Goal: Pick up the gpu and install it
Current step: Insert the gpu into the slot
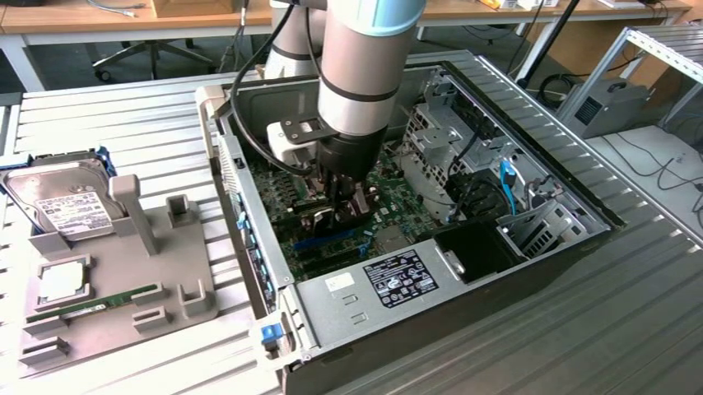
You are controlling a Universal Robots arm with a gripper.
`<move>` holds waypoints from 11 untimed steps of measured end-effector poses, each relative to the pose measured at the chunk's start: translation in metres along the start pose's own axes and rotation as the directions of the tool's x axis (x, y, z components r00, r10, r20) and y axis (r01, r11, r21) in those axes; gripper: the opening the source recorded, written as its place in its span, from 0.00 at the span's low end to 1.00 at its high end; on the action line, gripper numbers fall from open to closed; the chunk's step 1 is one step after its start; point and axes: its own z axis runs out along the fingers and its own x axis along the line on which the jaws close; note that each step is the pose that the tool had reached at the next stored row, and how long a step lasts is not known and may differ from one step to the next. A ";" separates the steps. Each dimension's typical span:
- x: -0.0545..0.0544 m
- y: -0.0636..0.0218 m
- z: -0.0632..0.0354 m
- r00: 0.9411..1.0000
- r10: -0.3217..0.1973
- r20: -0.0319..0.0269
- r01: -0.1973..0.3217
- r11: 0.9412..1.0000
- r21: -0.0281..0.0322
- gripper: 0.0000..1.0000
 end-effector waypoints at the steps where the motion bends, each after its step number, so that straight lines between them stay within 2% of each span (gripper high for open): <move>1: 0.000 0.0000 0.0001 1.000 0.000 0.000 0.000 1.000 0.000 0.27; 11: 0.000 0.0000 -0.0012 1.000 0.000 0.001 0.000 1.000 0.000 0.27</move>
